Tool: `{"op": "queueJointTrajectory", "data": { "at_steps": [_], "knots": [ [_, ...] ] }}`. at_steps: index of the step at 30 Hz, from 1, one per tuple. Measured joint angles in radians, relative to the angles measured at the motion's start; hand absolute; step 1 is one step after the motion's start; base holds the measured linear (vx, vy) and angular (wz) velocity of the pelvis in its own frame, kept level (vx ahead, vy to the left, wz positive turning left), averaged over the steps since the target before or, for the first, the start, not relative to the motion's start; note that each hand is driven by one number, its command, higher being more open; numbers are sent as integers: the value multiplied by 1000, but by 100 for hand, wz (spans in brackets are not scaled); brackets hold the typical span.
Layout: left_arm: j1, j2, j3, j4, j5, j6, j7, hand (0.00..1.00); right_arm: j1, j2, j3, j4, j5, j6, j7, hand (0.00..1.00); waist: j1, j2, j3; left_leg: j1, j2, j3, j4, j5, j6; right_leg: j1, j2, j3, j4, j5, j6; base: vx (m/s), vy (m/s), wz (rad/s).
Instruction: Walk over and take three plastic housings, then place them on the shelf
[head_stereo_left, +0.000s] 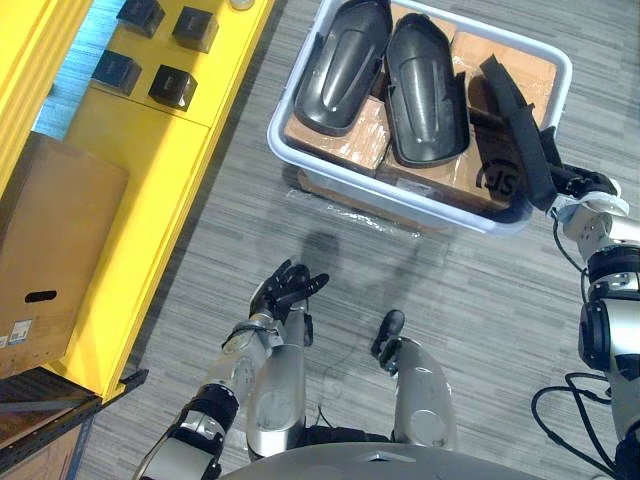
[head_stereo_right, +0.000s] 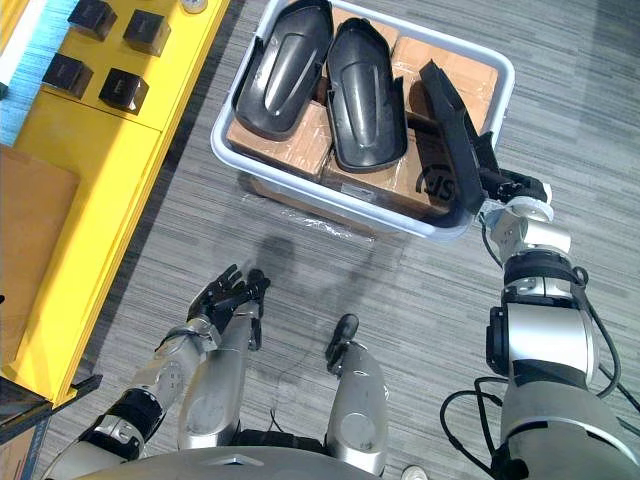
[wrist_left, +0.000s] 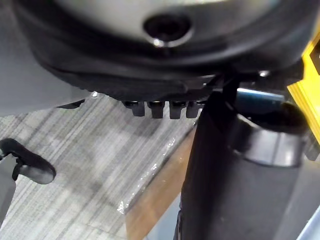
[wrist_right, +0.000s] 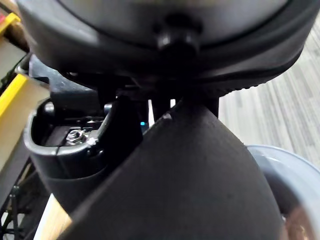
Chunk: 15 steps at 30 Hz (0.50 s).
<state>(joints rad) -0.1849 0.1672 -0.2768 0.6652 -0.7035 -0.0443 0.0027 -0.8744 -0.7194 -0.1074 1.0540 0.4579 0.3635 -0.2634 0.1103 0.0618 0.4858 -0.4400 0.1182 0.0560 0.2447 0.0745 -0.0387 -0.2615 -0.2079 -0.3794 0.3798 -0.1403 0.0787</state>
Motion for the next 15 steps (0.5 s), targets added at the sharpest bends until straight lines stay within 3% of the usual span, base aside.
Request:
{"op": "queueJointTrajectory", "data": {
  "at_steps": [7,15],
  "knots": [
    [2,19,-2,-29,8,-26,34,100,38,22,-76,4,29,-58,-78,0,10,-6,-3,81,-8,8,-84,36,-2,61,0,-7,-35,5,6,38,-6,5],
    [3,47,-3,-59,56,-21,64,100,83,22,-146,4,-32,-210,-116,0,-22,-25,-16,192,-13,14,-196,78,-9,147,14,-12,-103,18,13,44,-24,1]
  ]
}}
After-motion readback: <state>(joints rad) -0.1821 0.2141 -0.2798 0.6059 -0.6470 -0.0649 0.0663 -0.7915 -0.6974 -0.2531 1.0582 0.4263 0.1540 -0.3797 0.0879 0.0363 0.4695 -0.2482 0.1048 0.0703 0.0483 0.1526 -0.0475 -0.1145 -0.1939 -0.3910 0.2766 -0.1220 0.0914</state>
